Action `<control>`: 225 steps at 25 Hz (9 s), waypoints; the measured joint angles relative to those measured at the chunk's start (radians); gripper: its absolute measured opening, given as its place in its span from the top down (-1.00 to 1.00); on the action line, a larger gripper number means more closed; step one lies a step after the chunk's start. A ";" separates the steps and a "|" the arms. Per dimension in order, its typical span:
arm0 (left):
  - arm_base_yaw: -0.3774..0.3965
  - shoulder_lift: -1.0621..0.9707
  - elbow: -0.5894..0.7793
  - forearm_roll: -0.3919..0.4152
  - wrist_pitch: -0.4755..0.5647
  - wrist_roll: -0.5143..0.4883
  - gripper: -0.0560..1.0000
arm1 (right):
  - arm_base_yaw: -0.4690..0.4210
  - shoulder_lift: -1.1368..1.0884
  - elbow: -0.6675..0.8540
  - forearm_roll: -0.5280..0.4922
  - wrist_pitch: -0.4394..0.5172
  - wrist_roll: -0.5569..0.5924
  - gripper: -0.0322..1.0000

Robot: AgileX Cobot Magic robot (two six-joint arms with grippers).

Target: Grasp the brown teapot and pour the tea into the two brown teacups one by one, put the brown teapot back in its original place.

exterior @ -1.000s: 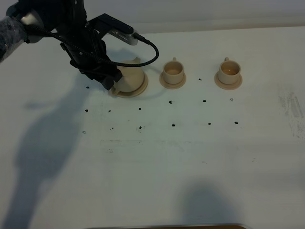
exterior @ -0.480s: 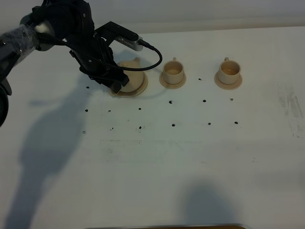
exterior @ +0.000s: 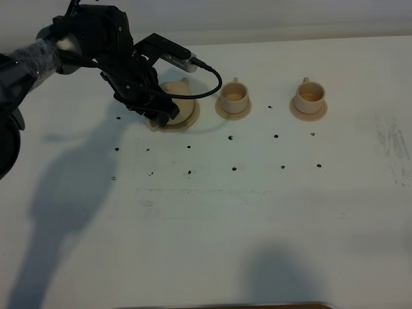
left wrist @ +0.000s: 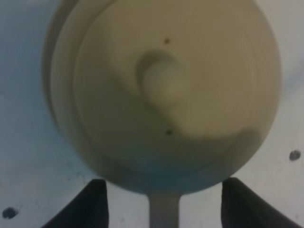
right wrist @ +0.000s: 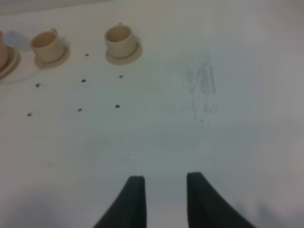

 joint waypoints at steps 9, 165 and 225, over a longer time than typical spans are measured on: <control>-0.002 0.000 -0.007 -0.006 -0.001 0.002 -0.05 | 0.000 0.000 0.000 0.000 0.000 0.000 0.49; -0.112 0.000 -0.105 0.276 -0.228 0.707 0.73 | 0.000 0.000 0.000 0.000 0.000 0.000 0.49; -0.160 0.025 -0.105 0.515 -0.387 0.987 0.73 | 0.000 0.000 0.000 0.000 0.000 0.000 0.49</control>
